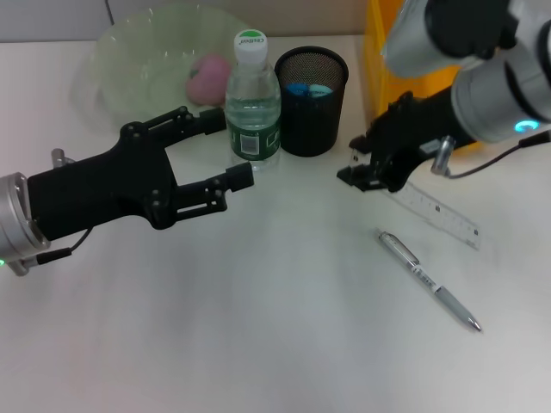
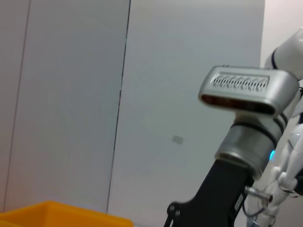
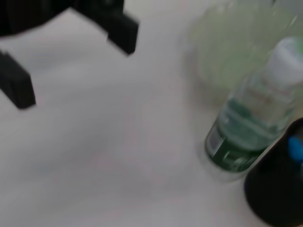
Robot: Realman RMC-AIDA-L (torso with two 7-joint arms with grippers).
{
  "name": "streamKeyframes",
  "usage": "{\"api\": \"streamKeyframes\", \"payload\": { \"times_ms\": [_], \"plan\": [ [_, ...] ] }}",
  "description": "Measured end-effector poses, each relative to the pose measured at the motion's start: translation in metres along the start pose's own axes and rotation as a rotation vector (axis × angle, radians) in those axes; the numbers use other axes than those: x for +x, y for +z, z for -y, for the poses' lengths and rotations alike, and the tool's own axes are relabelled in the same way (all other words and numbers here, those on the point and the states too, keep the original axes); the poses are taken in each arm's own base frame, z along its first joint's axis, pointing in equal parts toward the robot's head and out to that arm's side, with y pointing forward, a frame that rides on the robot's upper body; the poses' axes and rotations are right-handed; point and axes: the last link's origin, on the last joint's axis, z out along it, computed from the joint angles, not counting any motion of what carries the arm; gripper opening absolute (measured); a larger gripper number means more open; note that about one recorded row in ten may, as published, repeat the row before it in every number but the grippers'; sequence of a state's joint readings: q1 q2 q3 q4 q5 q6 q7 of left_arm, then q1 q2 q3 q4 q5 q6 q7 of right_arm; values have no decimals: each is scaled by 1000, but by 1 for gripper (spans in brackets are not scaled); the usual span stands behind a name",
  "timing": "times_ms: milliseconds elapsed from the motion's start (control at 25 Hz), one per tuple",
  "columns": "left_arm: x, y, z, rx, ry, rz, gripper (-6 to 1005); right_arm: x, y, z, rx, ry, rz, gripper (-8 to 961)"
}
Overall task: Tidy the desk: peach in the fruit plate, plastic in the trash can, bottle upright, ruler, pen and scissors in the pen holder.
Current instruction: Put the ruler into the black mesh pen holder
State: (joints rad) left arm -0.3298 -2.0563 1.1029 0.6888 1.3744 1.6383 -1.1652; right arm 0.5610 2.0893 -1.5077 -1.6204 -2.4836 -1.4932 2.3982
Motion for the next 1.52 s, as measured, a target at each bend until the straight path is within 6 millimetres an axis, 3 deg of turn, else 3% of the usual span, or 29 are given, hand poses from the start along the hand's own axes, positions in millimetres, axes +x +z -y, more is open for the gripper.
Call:
{"api": "streamKeyframes", "payload": {
  "times_ms": [280,480,1040,1520],
  "plan": [
    [0,-2,0,9,-1,-3,804,-5,-32,11,47,33,149,406],
    [0,-2,0,10,-1,-4,804,-9,-43,18,46,58,265,409],
    [0,0,1,10,8,-6,804,-33,-37,36,164,70,447,417],
    [0,1,2,18,8,-3,804,-58,-8,40,289,71,575,424]
  ]
}}
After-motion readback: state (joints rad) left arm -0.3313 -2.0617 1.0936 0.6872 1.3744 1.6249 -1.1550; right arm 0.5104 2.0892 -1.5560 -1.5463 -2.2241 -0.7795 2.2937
